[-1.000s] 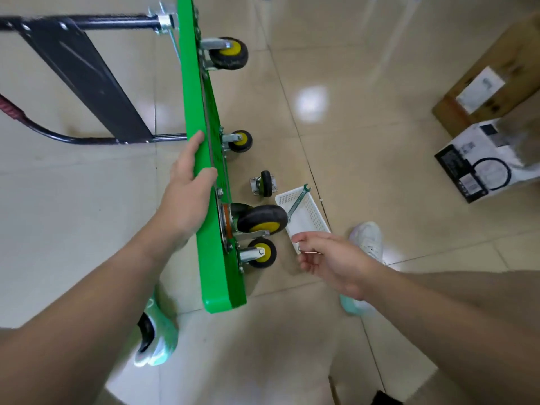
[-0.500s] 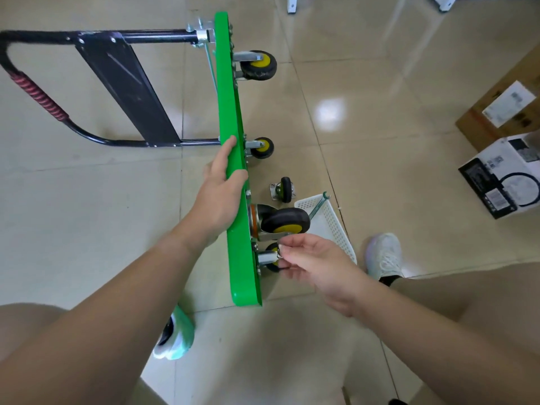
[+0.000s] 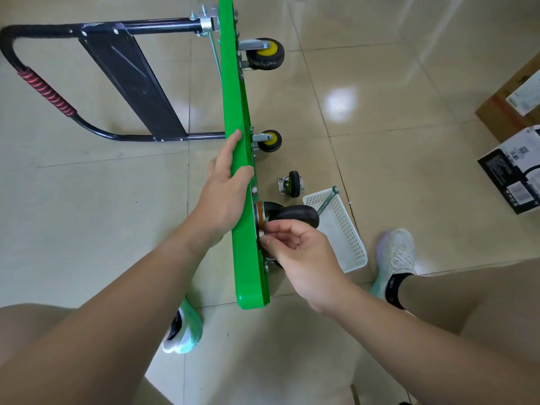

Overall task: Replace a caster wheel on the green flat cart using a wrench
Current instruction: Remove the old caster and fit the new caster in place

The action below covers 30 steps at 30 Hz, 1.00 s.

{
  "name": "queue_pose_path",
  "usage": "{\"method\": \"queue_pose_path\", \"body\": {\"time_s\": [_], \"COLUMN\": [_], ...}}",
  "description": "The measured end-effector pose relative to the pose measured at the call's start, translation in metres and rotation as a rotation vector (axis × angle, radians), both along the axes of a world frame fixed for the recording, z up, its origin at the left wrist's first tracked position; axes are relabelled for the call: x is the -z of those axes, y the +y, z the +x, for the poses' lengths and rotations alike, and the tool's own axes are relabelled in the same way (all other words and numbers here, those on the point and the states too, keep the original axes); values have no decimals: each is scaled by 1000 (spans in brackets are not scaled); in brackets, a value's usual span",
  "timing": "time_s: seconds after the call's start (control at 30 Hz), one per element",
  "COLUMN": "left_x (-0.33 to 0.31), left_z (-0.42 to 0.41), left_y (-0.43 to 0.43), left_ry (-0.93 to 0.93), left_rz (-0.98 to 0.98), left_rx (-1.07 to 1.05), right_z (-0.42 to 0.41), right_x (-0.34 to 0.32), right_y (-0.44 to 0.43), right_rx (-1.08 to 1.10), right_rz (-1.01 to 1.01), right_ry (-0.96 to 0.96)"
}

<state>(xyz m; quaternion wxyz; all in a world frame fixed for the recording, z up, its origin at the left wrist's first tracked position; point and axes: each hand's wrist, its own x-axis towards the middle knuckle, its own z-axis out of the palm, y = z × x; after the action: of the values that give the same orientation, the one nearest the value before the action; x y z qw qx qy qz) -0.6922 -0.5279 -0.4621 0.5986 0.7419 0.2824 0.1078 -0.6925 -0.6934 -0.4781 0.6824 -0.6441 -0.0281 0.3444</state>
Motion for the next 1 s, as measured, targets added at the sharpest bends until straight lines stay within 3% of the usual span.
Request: {"method": "queue_pose_path", "body": {"time_s": [1.0], "left_x": [-1], "left_z": [-3], "left_y": [1], "left_ry": [24], "left_rz": [-11], "left_rx": [0], "right_z": [3], "right_x": [15], "right_y": [-1], "right_rx": [-188], "right_rz": [-196], "right_ry": [-132]}}
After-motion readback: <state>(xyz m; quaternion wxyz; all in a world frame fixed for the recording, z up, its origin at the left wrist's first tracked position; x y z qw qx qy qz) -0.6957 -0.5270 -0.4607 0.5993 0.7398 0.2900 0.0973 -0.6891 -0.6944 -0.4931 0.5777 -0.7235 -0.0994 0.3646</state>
